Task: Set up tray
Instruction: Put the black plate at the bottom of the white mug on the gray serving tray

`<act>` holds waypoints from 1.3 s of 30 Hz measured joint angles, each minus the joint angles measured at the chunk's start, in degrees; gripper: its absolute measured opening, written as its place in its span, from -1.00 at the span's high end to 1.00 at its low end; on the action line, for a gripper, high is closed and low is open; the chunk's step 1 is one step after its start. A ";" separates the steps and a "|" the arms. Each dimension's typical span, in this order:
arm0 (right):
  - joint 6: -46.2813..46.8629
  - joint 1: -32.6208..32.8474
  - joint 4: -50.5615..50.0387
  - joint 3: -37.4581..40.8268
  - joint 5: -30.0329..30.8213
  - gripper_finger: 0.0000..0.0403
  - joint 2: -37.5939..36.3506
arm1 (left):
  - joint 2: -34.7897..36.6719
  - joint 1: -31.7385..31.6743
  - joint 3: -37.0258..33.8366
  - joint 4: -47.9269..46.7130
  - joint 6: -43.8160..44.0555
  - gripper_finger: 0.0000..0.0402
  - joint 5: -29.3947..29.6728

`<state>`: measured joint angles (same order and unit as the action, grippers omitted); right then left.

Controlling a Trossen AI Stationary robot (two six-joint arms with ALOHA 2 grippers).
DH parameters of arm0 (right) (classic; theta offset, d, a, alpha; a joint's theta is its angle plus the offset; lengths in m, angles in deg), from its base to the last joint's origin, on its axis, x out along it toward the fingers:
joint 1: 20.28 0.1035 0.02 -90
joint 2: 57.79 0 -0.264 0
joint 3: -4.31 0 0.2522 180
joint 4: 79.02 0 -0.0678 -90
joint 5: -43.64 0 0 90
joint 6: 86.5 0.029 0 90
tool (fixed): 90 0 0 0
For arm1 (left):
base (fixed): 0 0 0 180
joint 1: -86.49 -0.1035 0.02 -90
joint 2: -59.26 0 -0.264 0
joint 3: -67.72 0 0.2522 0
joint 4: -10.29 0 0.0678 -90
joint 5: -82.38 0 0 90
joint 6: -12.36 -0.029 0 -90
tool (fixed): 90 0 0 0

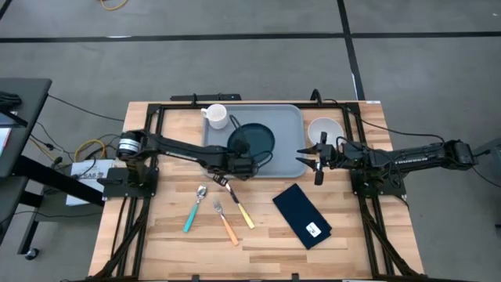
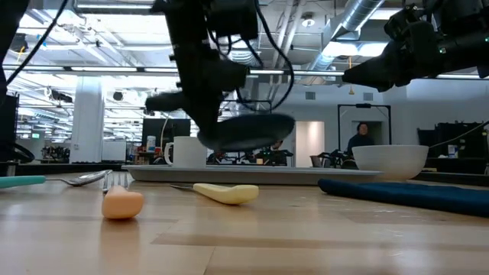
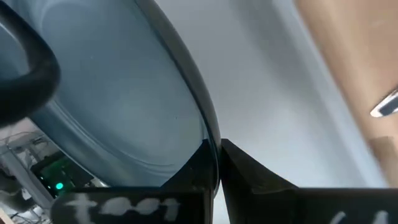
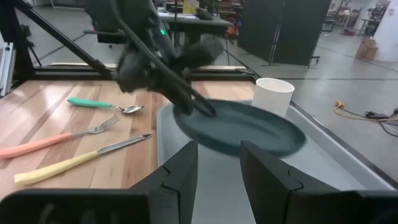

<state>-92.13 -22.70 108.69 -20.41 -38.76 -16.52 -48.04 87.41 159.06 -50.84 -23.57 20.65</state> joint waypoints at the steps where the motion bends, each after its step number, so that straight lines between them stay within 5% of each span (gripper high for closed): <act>1: 0.00 0.02 -0.02 0.00 0.00 0.44 0.00 | -0.80 -0.63 0.00 0.22 -0.57 1.00 -0.33; 39: -0.42 0.00 -0.35 0.00 0.00 0.44 0.02 | -8.95 -3.32 -0.92 -7.29 5.86 0.91 -1.81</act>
<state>-92.54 -22.70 108.35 -20.41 -38.76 -16.50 -56.99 84.09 158.14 -58.13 -17.72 18.84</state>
